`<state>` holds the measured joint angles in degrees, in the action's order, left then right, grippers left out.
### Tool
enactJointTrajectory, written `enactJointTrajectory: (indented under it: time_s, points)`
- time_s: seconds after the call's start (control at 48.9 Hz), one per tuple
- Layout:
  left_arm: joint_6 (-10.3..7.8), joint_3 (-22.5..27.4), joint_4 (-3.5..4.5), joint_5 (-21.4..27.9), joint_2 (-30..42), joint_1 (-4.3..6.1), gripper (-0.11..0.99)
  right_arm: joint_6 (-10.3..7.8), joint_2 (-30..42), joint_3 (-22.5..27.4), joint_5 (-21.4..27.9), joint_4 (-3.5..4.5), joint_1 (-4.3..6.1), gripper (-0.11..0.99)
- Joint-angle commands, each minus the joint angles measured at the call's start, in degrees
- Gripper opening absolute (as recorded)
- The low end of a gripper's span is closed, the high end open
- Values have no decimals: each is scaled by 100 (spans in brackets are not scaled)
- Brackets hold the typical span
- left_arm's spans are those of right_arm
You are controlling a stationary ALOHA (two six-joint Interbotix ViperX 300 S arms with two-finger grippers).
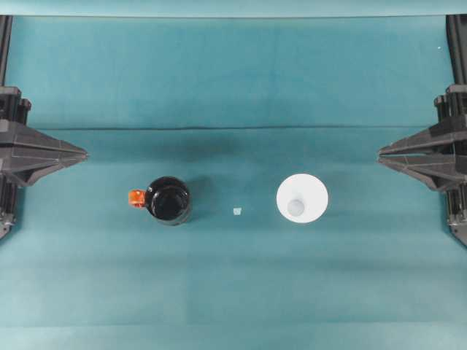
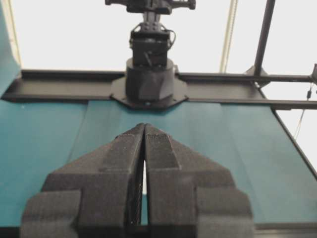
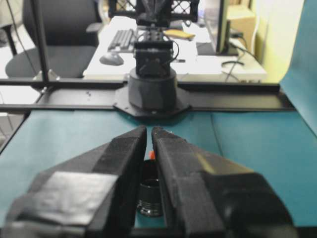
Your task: Put the paper cup into the moved red handle cup holder.
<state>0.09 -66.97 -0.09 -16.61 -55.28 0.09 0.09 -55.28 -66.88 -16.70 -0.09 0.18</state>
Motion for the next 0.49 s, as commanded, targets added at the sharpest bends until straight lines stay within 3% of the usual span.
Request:
enactJointTrajectory:
  time_s: [0.0, 0.102, 0.266, 0.471]
  points:
    - [70, 211, -70, 105, 88, 114, 2, -132, 53, 79, -26, -35, -88, 0]
    - [114, 360, -62, 562, 105, 149, 2, -246, 79, 220, 369, -264, -88, -1]
    - [114, 668, -70, 1556, 176, 149, 2, -589, 79, 387, 1239, -281, -88, -9]
    - [158, 1178, -62, 2944, 686, 158, 2, -835, 70, 439, 1705, -281, -88, -10]
